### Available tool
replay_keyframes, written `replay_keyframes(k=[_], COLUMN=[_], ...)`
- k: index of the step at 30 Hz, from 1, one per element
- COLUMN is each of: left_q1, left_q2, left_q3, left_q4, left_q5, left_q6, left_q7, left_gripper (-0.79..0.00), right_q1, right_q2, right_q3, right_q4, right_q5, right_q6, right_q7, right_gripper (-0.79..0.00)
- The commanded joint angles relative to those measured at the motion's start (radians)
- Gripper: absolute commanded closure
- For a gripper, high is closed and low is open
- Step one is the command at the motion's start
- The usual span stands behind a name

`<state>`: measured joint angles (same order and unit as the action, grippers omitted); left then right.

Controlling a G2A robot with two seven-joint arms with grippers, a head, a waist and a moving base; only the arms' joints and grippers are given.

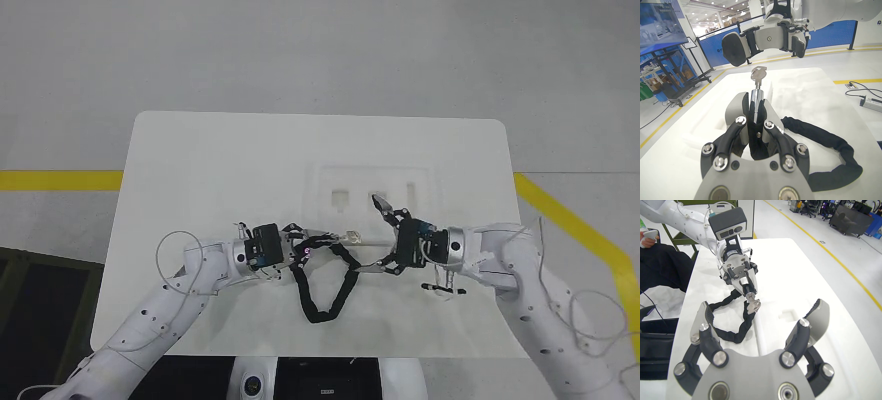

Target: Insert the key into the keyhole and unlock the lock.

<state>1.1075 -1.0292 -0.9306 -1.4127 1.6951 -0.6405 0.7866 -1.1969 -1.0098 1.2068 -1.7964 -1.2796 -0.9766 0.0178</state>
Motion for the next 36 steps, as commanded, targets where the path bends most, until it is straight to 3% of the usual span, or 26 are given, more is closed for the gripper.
replay_keyframes(k=[1, 3, 12, 16, 22, 28, 36], left_q1=[0.0, 0.0, 0.001, 0.002, 0.005, -0.006, -0.039], left_q2=[0.0, -0.001, -0.001, -0.001, -0.001, -0.004, -0.012], left_q3=[0.0, 0.0, -0.004, -0.006, -0.008, -0.003, 0.012], left_q4=[0.0, -0.001, -0.004, -0.007, -0.009, 0.008, 0.049], left_q5=[0.0, 0.0, 0.001, 0.002, 0.002, -0.046, -0.142], left_q6=[-0.001, -0.001, -0.004, -0.003, -0.01, -0.085, -0.223], left_q7=[-0.003, -0.007, -0.02, -0.021, -0.021, -0.032, -0.086], left_gripper=[0.0, 0.0, 0.0, 0.0, 0.0, 0.0, 0.0], right_q1=[0.002, 0.002, -0.001, 0.004, 0.006, -0.02, -0.057], right_q2=[-0.003, -0.005, -0.005, 0.003, 0.026, 0.053, 0.073], right_q3=[-0.014, -0.02, -0.019, -0.001, 0.029, 0.01, -0.002], right_q4=[0.018, 0.04, 0.031, -0.019, -0.059, -0.091, -0.157], right_q5=[-0.091, -0.118, -0.125, -0.22, -0.518, -0.825, -1.0], right_q6=[0.026, 0.05, 0.066, 0.075, 0.094, 0.184, 0.237], right_q7=[-0.098, -0.145, -0.134, -0.107, -0.23, -0.404, -0.437], right_gripper=[-0.785, -0.785, -0.785, -0.785, -0.785, -0.785, -0.785])
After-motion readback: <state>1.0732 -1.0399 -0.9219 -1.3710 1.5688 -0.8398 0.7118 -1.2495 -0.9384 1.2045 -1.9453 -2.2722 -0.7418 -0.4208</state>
